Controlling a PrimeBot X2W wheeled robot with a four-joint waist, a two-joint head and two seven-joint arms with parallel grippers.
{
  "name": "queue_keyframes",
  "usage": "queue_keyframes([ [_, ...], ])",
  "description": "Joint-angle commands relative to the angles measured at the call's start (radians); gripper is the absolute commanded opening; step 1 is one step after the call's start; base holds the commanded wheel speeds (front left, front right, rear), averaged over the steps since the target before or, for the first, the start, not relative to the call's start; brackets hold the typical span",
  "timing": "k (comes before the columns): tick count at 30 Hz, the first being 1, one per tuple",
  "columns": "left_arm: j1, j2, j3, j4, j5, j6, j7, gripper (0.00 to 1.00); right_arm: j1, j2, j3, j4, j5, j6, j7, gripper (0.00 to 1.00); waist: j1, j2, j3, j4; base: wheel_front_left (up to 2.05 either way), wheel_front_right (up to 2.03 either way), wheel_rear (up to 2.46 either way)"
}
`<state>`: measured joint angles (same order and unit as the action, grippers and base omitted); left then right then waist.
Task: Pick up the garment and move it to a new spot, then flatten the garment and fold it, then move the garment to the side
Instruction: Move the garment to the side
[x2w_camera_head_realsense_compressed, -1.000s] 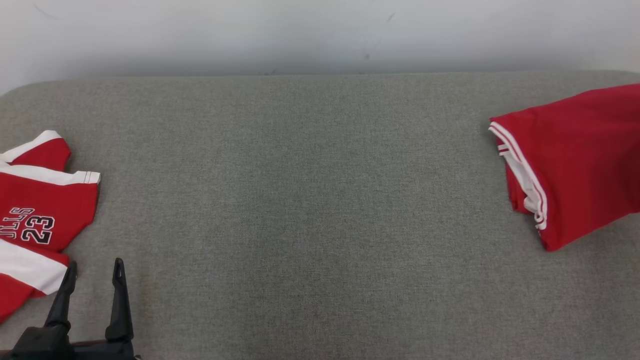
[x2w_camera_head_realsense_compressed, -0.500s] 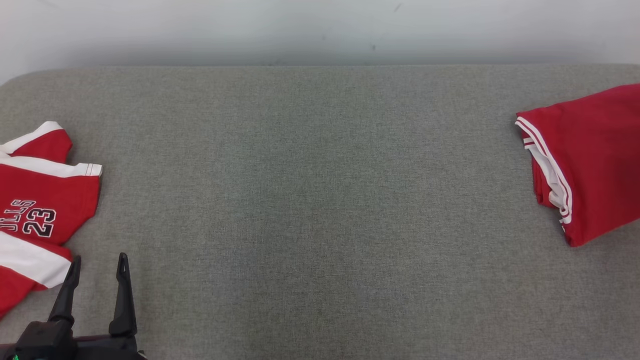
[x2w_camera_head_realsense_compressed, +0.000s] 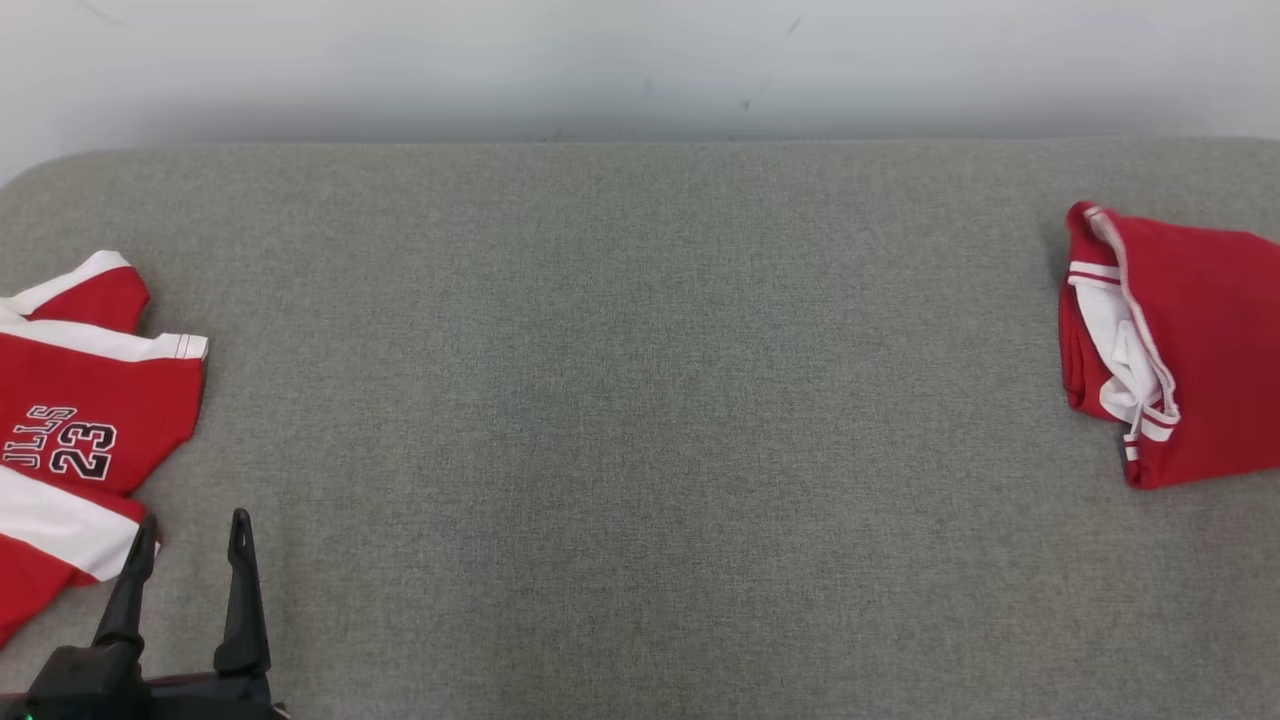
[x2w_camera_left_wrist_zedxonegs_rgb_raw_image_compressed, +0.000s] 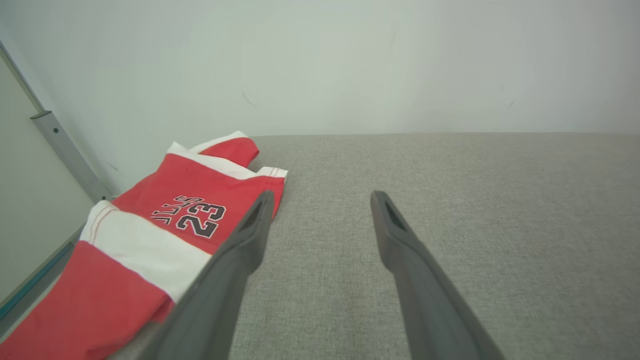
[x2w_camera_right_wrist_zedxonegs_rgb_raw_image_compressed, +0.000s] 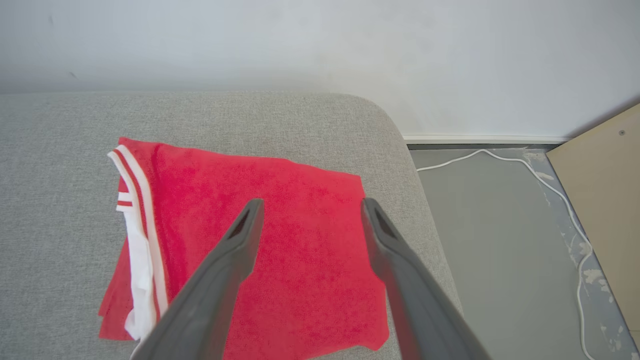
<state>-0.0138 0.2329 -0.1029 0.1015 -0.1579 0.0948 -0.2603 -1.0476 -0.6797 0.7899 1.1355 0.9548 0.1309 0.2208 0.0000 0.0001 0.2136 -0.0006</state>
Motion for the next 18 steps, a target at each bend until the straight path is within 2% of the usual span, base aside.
queue_keyframes([
  [1,0.006,0.009,0.002,-0.001,-0.008,0.002,-0.004,1.0,-0.008,0.009,0.002,-0.008,-0.009,0.0,-0.015,1.0,0.0,-0.0001,-0.005,-0.003,0.0,0.0,0.0],
  [7,0.016,0.005,-0.001,-0.003,-0.014,0.009,-0.005,1.0,0.036,0.029,-0.016,-0.089,0.032,0.0,-0.138,1.0,0.0,-0.0001,-0.035,-0.006,0.0,0.0,0.0],
  [18,0.06,0.013,0.006,-0.018,-0.026,0.02,-0.006,1.0,0.221,0.089,-0.028,-0.267,0.114,-0.001,-0.38,1.0,0.0,-0.0001,-0.108,-0.016,0.0,0.0,0.0],
])
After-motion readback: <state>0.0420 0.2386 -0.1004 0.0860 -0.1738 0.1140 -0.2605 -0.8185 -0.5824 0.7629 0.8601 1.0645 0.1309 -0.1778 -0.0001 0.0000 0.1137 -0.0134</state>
